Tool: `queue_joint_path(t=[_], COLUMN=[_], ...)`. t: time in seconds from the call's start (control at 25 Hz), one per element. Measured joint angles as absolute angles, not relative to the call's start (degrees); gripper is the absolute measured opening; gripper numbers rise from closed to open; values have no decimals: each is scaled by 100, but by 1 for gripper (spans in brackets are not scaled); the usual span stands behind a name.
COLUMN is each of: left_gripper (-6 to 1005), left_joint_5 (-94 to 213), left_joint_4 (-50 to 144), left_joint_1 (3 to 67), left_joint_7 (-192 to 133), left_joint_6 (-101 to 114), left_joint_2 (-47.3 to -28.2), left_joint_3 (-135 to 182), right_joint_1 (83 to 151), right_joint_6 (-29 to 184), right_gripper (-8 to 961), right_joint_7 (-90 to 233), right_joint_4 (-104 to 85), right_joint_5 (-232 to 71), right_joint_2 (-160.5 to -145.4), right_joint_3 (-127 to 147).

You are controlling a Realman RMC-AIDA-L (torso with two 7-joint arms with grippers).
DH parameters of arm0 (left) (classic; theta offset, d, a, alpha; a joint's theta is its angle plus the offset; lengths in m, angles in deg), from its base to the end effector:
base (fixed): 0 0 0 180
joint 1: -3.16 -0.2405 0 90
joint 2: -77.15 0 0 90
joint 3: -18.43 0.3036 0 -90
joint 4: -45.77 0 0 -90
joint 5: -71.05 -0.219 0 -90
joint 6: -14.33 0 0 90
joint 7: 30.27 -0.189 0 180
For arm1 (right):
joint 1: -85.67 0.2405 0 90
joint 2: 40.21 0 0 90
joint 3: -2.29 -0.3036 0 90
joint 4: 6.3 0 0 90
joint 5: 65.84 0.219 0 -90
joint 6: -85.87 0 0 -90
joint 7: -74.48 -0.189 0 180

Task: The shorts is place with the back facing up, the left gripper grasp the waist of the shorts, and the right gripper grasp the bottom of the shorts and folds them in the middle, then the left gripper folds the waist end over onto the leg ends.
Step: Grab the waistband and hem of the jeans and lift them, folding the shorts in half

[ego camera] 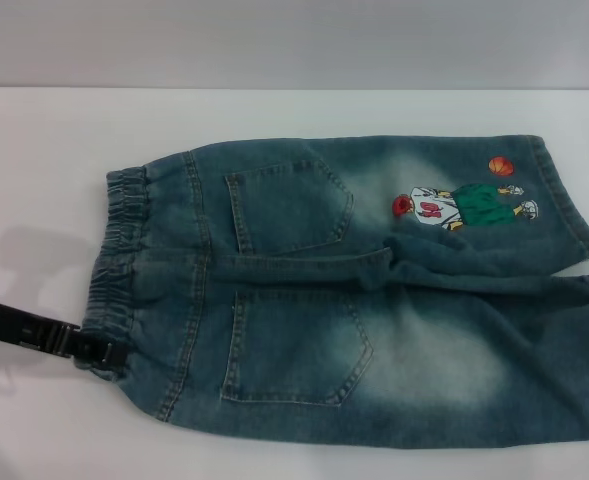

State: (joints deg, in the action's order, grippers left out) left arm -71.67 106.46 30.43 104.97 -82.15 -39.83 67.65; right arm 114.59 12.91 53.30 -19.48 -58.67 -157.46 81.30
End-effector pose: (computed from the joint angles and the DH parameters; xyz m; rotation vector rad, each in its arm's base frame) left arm -0.3433 0.3451 -0.0193 -2.4655 -1.5988 0.1254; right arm 0.3288 0.4427 0.0578 -1.3352 0.4237 1.0151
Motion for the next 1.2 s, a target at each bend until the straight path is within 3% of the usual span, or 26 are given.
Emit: queue_joint_path(t=[0.16,0.24,0.48,0.72,1.04,1.12,1.2], left_gripper=[665,427,201,50,50,50,50], left_joint_5=[-7345,-7371,-7396,-7415,-7415,-7414,-7410], left_joint_4=[10547,10560,10671,10693,10691,10695,10699], left_joint_1=[3101,3103,3103,3107,3165,3185,3190], left_joint_7=[10539,10548,10563,10508,10512,10513,10511], left_joint_6=[-8187,-8186,-8165,-8097,-8070,-8067,-8053], left_joint_2=[-3987,-4005,-4028,-4036,-4036,-4036,-4036], left_joint_3=[6760,6760,6750,6844,6844,6844,6844], right_joint_1=[11459,11459,11448,11436,11478,11483,11473], right_joint_6=[1292,1292,1292,1292,1345,1372,1449], right_gripper=[576,577,577,576,576,576,576], right_joint_7=[5330,5330,5330,5330,4991,4443,3478], right_joint_4=[-1948,-1948,-1947,-1939,-1990,-2139,-2459], right_joint_5=[-5864,-5863,-5863,-5866,-6182,-6688,-7527], right_joint_2=[-15745,-15745,-15745,-15745,-15678,-15539,-15289], right_joint_3=[8130,8130,8130,8130,8188,8187,8171])
